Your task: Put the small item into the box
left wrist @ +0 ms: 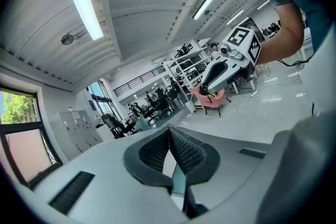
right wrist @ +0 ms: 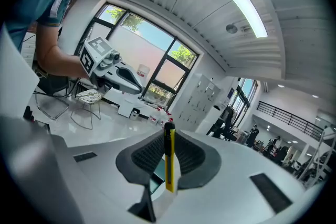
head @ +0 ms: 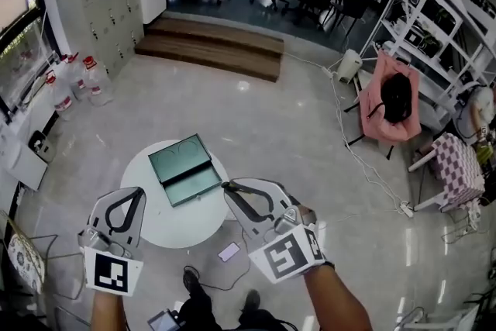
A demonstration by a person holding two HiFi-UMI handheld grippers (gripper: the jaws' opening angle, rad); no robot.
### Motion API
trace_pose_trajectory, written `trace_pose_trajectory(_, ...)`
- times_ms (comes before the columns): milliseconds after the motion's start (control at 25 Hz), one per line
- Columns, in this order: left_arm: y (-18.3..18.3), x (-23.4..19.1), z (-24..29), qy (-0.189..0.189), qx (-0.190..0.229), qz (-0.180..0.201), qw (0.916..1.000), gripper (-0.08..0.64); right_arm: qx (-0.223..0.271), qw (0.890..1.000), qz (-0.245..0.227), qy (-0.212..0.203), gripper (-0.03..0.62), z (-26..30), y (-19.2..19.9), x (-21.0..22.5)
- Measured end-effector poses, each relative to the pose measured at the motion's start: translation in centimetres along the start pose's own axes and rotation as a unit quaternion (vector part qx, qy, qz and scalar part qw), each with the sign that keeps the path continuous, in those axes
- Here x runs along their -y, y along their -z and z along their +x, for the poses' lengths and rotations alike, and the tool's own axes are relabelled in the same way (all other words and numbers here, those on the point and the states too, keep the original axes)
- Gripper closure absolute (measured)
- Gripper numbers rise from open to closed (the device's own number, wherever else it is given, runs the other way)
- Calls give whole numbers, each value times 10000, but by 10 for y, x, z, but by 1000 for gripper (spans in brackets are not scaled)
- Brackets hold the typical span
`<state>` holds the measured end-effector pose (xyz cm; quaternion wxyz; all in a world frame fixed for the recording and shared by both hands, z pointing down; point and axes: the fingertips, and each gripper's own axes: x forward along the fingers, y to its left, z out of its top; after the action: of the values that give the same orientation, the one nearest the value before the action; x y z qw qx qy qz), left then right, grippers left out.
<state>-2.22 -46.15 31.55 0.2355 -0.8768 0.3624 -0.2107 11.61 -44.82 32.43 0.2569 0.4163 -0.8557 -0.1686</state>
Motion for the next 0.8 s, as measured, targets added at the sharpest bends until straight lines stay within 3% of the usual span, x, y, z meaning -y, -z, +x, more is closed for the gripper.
trace_pose_trajectory(800, 270, -63, 62, 171, -651, -529, 9963, 541, -541, 9929, 240, -1030, 514, 284, 129, -104)
